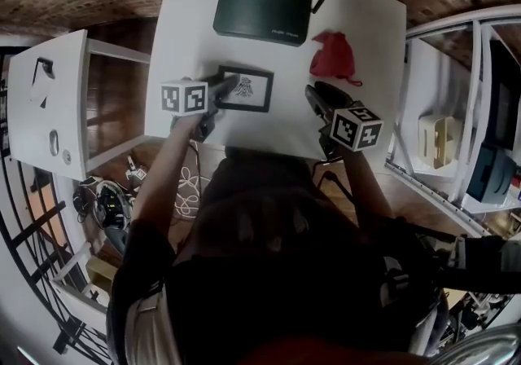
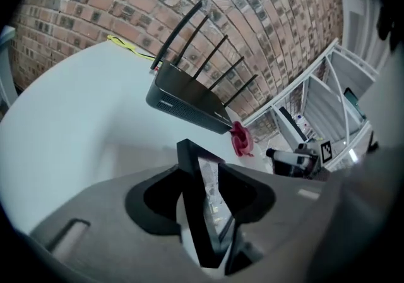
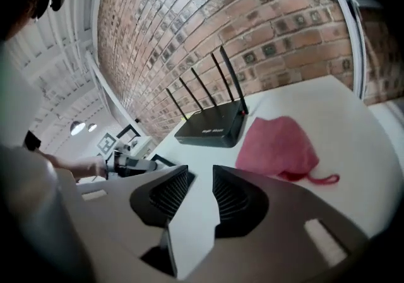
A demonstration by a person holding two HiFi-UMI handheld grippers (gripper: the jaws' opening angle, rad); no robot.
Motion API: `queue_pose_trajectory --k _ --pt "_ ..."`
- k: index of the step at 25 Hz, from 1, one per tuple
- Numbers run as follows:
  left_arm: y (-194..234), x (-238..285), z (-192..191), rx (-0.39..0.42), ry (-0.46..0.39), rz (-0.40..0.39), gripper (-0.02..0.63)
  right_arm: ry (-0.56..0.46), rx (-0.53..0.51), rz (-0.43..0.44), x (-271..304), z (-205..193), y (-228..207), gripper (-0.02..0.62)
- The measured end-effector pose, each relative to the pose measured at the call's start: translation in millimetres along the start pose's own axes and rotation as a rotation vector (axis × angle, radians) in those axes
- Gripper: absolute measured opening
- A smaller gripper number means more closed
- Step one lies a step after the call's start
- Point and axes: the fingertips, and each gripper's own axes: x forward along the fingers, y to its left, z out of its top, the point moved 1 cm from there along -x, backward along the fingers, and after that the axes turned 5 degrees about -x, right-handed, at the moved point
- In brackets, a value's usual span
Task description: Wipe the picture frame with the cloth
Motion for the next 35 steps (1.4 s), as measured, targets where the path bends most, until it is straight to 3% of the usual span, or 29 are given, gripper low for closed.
queue_pose_trajectory --k 4,8,12,15,20,24,26,29,31,35 --pt "-0.9 1.9 2.1 0.036 0.002 0.053 0.172 0.025 -0.200 -0.146 -1.2 29.8 -52.0 0.138" --pt "-3.2 5.3 4.4 0.066 0.007 0.097 0.175 0.102 -0.364 -0.288 2.4 35.1 -92.3 0.199" --pt "-4.0 9.4 5.3 0.119 0.026 0.155 0.201 0.247 -0.429 -0.309 23.0 6.3 -118.9 0.238" --pt "-2.1 11.3 3.5 0.118 0.034 0.182 0.202 0.275 -0.457 -0.313 30.6 -4.7 -129.9 0.226" --pt "7.0 5.5 -3.6 0.096 0.045 0.218 0.202 0.273 -0.486 -0.275 34.0 -5.5 -131.2 0.123" --pt "12.1 5.8 -5.5 0.050 0.054 0.227 0.202 0.250 -0.472 -0.255 30.1 -1.6 -127.5 0.080" --pt "11.3 5.3 -4.4 0.008 0.051 0.220 0.202 0.179 -0.418 -0.199 23.7 9.8 -111.5 0.075" --pt "2.6 0.1 4.2 -0.082 0.008 0.146 0.202 0.048 -0.289 -0.025 15.3 31.2 -63.8 0.074" --pt "-1.6 -6.1 10.0 -0.069 0.000 0.130 0.202 0.008 -0.254 0.053 13.1 36.8 -35.8 0.074" --pt "-0.9 -11.0 11.0 -0.030 0.034 0.111 0.202 -0.030 -0.220 0.077 10.2 36.5 -11.2 0.074"
